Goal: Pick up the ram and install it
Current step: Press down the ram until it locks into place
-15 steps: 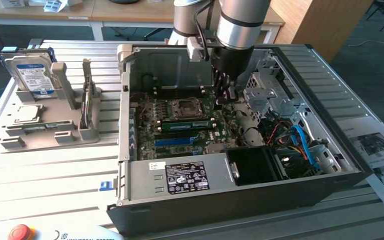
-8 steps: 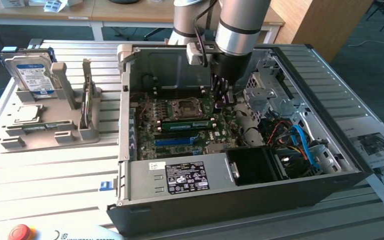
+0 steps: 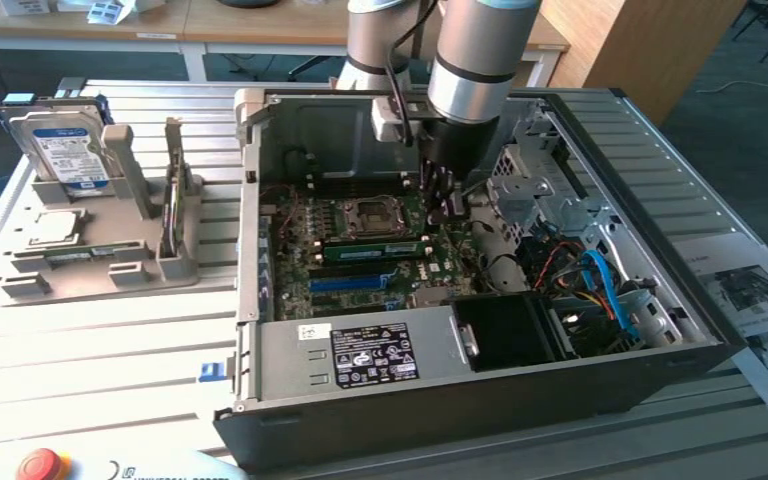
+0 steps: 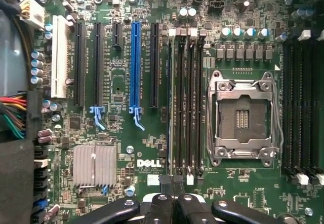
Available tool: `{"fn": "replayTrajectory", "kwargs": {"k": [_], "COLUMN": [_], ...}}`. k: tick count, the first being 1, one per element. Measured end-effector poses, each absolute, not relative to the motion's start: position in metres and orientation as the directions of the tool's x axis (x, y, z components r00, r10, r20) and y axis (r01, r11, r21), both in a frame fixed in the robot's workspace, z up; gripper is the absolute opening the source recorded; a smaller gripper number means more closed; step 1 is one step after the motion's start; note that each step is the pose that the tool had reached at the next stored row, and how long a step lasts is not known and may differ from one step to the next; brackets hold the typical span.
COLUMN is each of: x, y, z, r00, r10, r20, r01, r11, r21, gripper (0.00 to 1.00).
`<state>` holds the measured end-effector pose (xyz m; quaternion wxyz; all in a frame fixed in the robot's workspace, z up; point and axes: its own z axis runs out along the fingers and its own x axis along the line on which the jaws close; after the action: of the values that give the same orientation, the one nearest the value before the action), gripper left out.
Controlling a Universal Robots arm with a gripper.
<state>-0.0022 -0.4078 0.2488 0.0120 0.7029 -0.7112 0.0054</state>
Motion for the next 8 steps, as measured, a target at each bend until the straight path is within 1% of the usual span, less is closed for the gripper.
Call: {"fn": "replayTrajectory", "kwargs": {"k": [8], "x": [-0.0023], "y": [-0.4079], "z": [0.2410], "r00": [-0.012], "r10": [-1.000], "r20": [0.025], "r01": [-1.000], "r11": [0.012], "r21": [0.009], "gripper": [0.10]}}
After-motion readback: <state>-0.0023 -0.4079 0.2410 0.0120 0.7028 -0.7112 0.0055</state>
